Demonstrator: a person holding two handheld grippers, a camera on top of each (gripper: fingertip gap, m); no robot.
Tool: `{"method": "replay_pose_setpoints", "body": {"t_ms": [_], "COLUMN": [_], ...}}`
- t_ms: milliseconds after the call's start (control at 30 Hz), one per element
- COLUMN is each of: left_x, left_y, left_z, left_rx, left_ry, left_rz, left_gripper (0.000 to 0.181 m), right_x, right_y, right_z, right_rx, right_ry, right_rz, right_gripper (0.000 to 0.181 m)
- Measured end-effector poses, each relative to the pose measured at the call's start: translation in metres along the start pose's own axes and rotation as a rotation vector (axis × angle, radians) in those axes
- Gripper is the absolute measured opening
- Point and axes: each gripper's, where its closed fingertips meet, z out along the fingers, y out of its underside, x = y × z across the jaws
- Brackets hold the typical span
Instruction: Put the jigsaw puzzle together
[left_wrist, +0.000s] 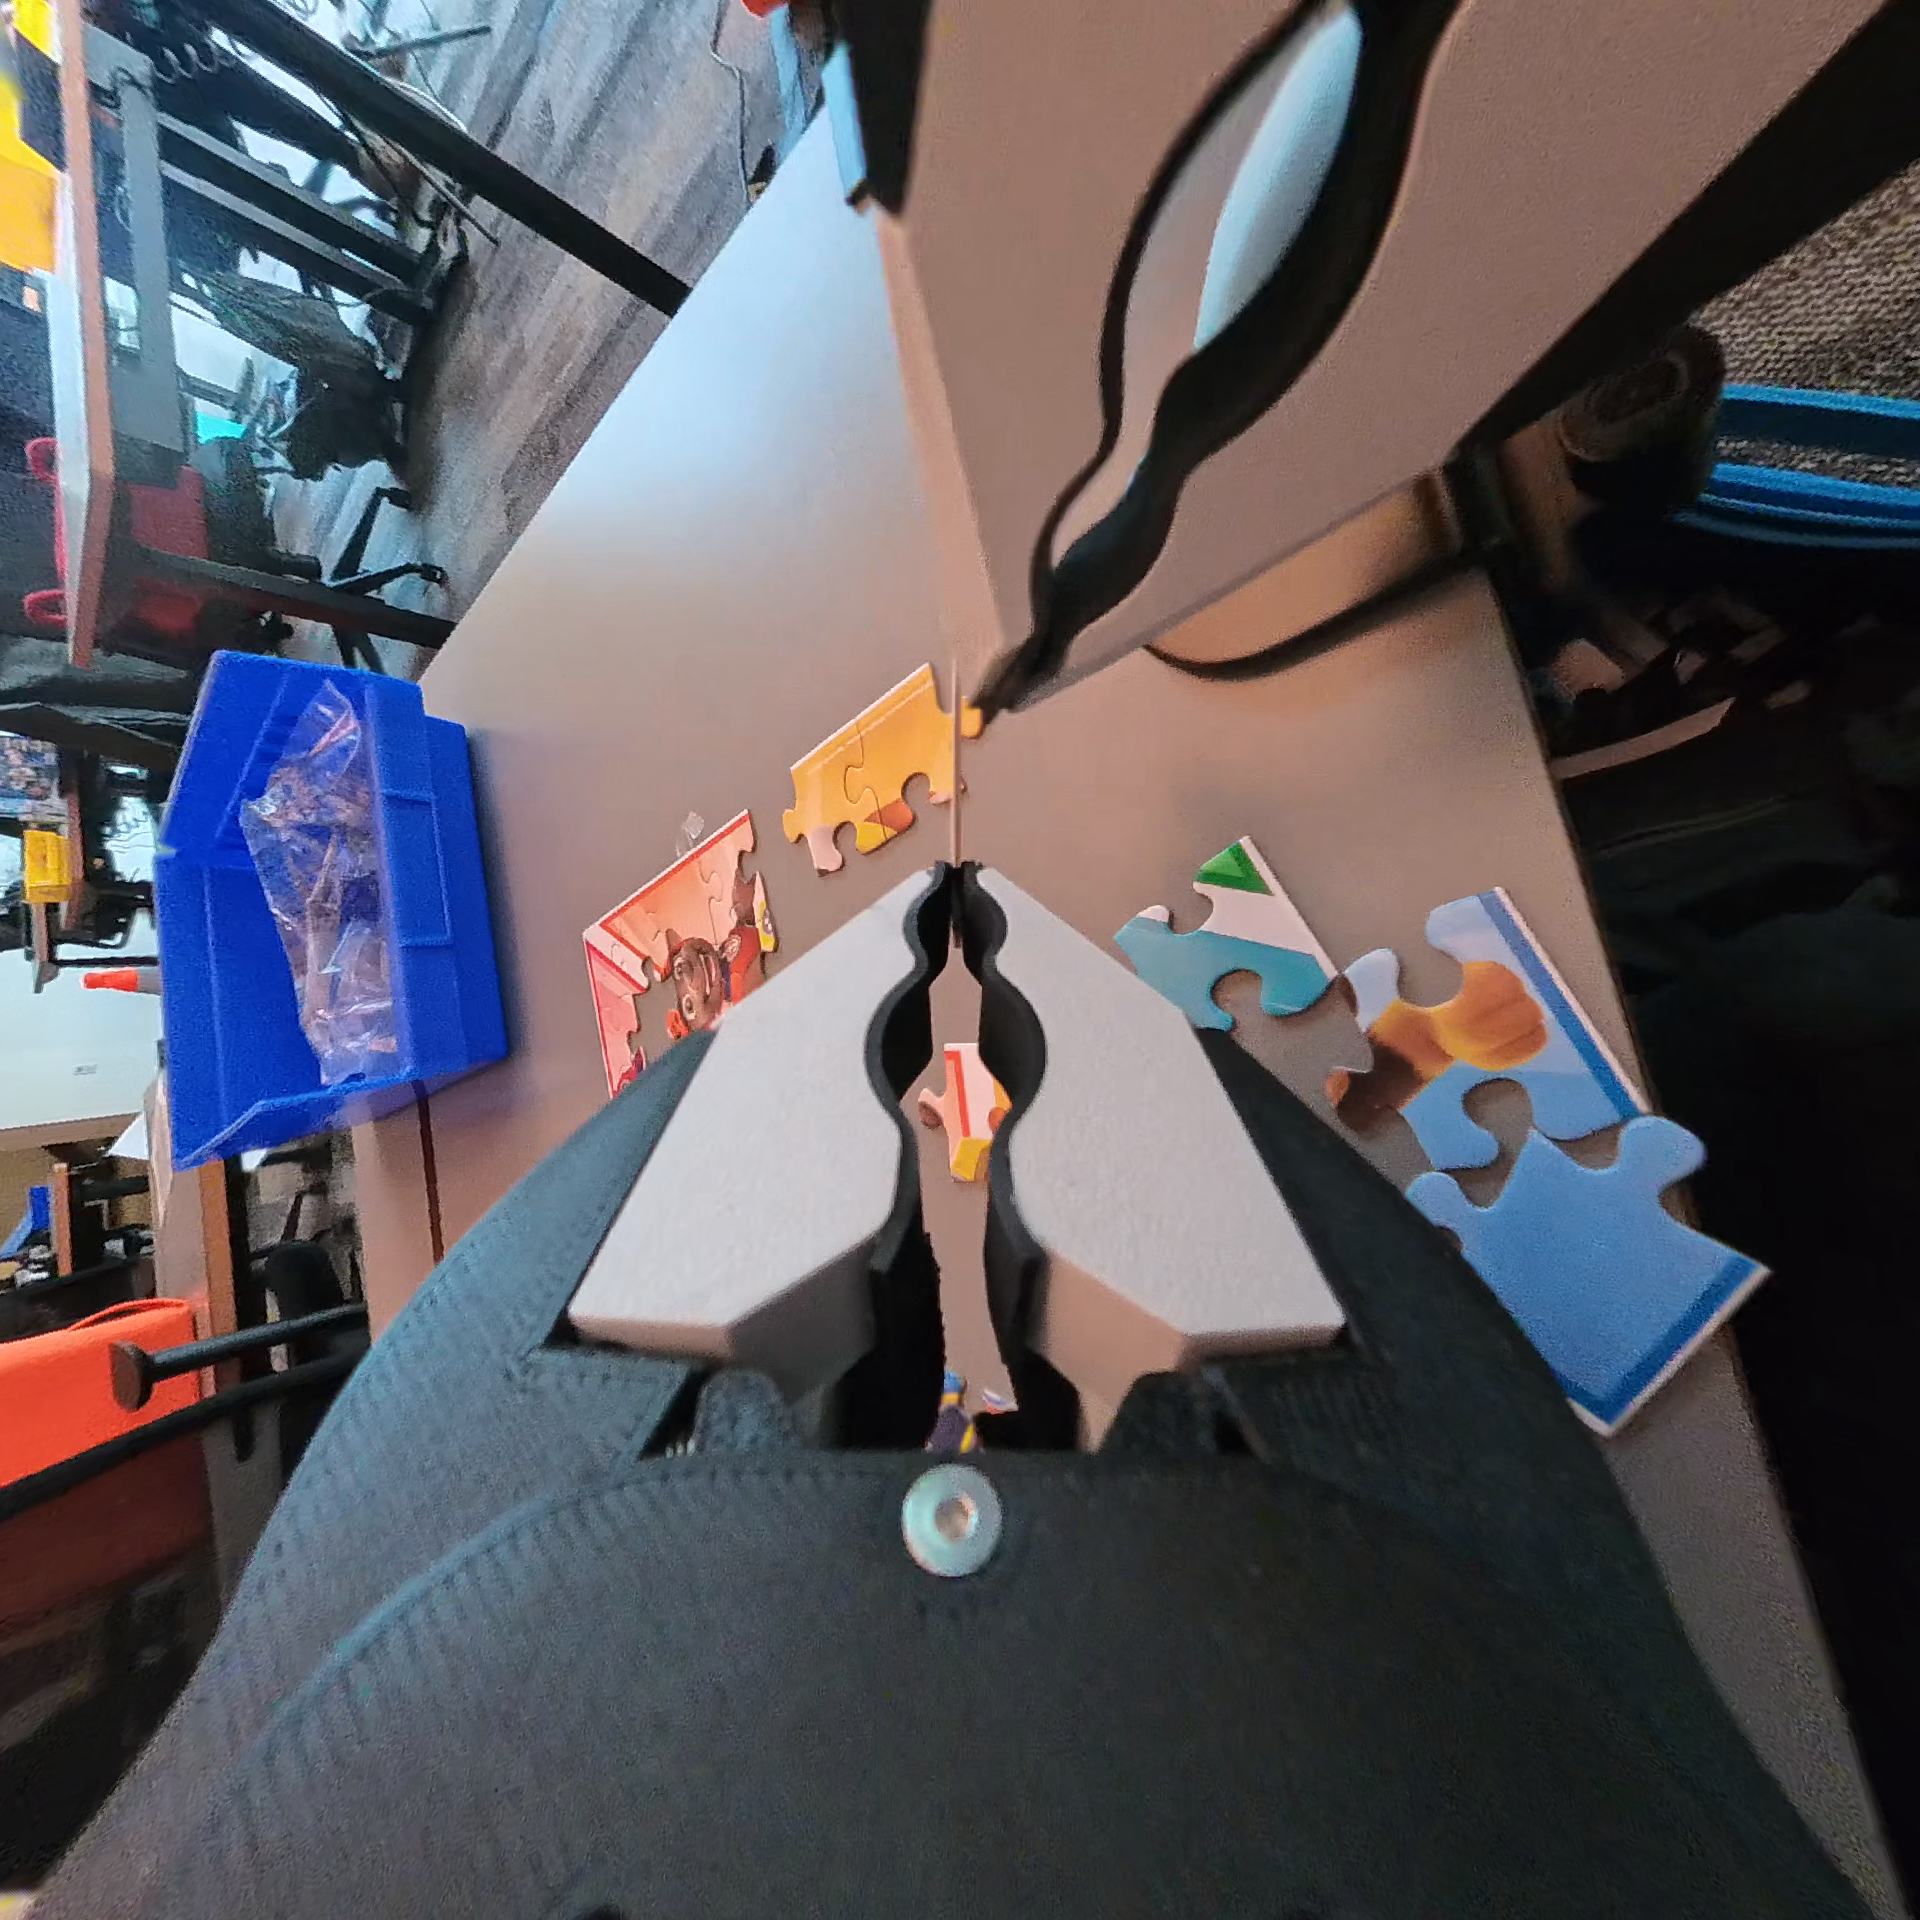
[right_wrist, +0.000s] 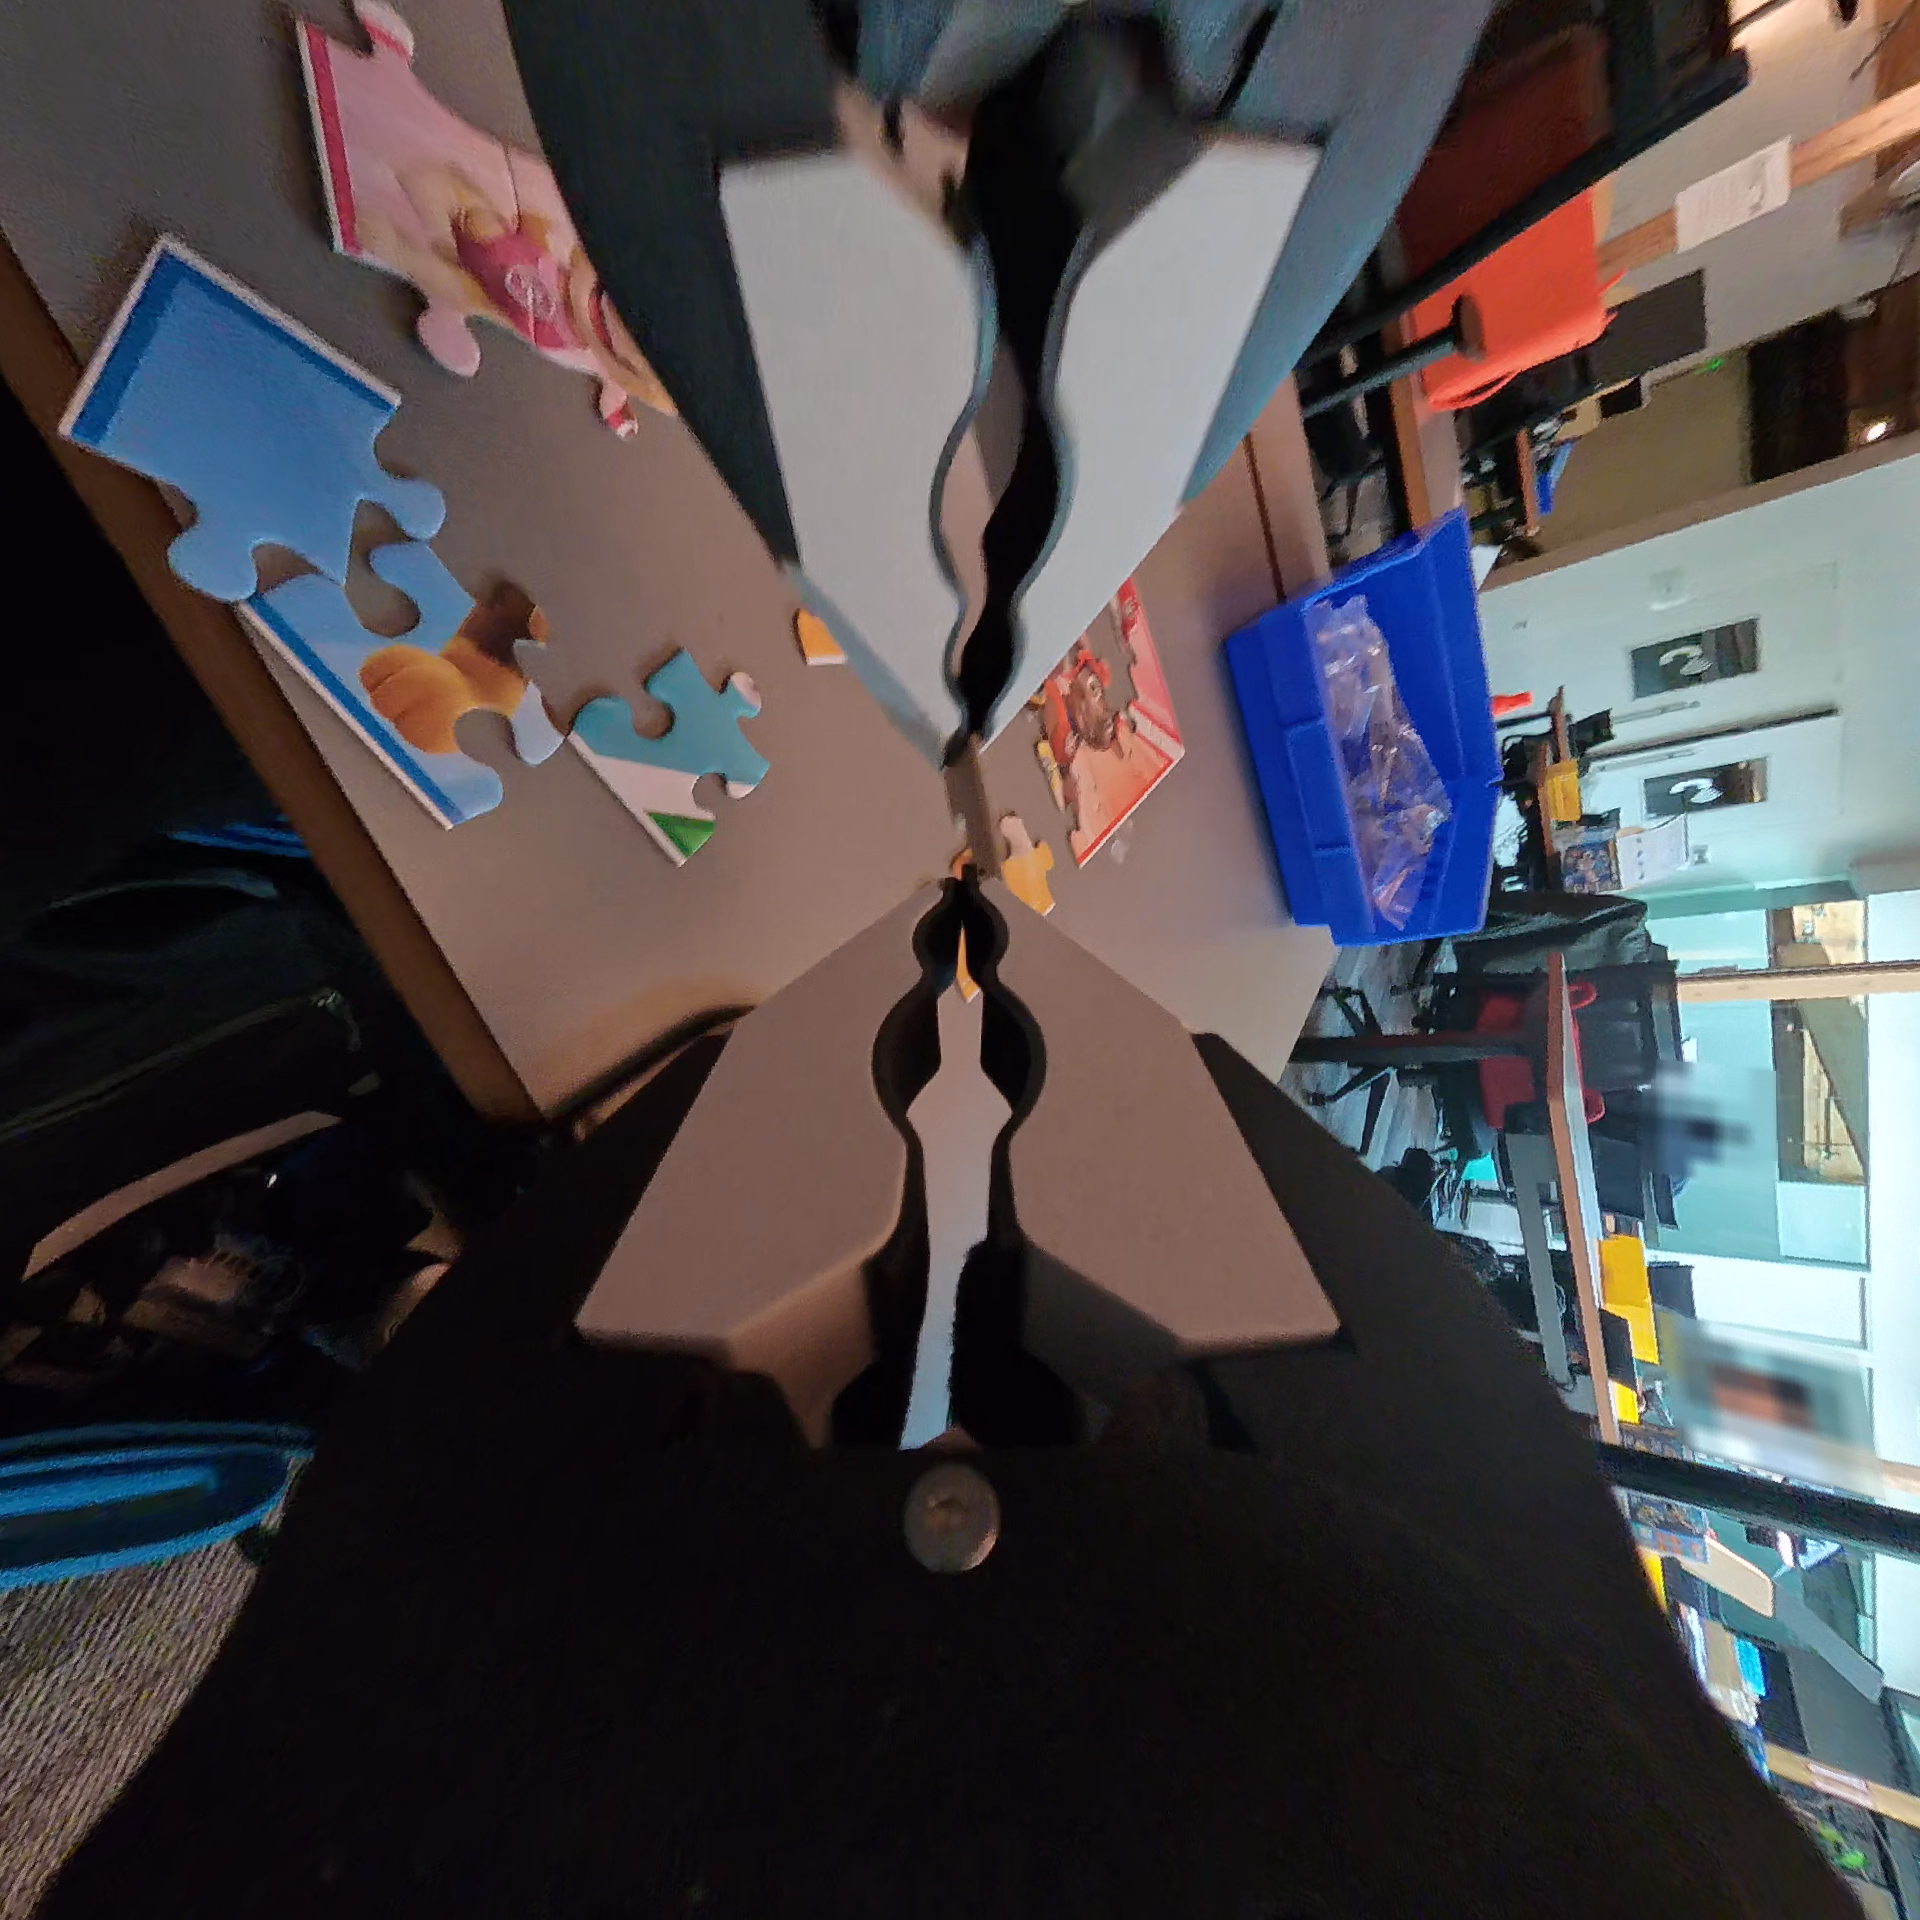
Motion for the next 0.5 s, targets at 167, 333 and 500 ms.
{"method": "replay_pose_setpoints", "body": {"t_ms": [167,333,500], "left_x": [-0.001,-0.002,-0.001], "left_y": [-0.006,-0.010,-0.006], "left_z": [0.008,0.008,0.011], "left_rx": [0.024,0.048,0.073], "left_ry": [-0.002,-0.040,-0.001], "left_rz": [0.036,0.088,0.115], "left_gripper": [0.001,0.000,0.003], "right_x": [0.007,0.004,0.002], "right_y": [0.004,0.006,0.015], "right_z": [0.003,0.008,0.014], "right_rx": [-0.019,-0.010,-0.002], "right_ry": [0.013,0.025,0.045], "right_rz": [-0.051,-0.085,-0.131], "right_gripper": [0.009,0.001,0.000]}}
